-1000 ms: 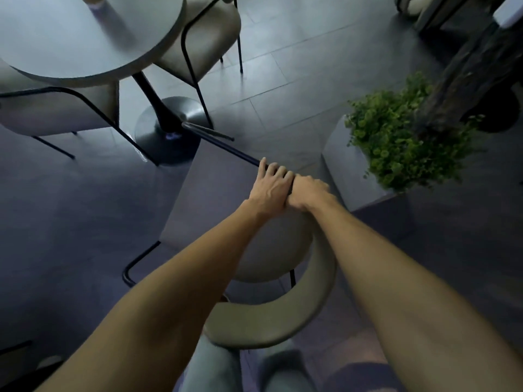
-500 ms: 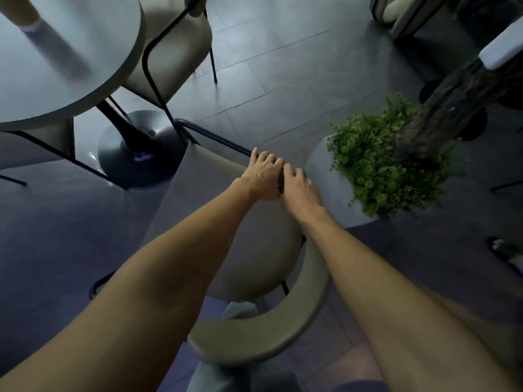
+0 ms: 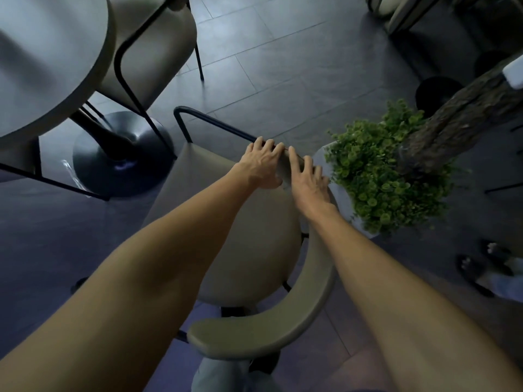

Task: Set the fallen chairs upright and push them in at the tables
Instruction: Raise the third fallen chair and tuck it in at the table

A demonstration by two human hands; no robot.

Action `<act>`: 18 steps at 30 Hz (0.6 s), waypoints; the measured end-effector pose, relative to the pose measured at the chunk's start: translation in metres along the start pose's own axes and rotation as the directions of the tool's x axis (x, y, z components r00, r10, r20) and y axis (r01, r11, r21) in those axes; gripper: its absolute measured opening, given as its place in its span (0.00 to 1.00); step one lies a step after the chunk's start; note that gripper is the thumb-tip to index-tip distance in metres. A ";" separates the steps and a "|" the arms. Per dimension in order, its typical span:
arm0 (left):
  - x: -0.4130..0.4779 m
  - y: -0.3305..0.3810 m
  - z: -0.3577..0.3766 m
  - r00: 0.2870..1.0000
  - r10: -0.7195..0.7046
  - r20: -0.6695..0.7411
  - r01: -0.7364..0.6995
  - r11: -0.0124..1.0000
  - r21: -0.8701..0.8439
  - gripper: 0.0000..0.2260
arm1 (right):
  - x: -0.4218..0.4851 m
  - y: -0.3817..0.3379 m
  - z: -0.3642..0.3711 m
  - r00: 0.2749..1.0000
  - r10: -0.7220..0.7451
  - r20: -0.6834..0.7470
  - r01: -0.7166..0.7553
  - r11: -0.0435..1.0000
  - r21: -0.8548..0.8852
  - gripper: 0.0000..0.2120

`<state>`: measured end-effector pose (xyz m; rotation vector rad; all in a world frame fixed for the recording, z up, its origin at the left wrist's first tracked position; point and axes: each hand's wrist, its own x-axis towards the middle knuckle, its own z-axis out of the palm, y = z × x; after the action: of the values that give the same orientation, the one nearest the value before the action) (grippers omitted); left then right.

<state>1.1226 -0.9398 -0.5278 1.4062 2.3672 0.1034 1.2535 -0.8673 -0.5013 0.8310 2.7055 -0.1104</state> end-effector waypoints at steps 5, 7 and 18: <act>0.016 -0.004 -0.002 0.999 -0.026 0.023 0.026 1.000 -0.008 0.42 | 0.015 -0.002 0.000 0.998 0.020 0.063 -0.019 1.000 -0.014 0.44; 0.017 -0.003 0.000 1.000 -0.030 0.003 0.030 0.998 -0.052 0.44 | 0.019 0.000 -0.001 0.997 0.013 0.078 -0.012 1.000 -0.017 0.48; 0.011 0.013 -0.010 0.994 -0.105 0.022 0.107 0.990 -0.096 0.41 | 0.025 0.007 -0.016 0.985 -0.049 0.163 0.048 0.999 0.010 0.51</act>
<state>1.1253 -0.9224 -0.5187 1.2299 2.3835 0.1741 1.2341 -0.8454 -0.4940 0.7242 2.5732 -0.1890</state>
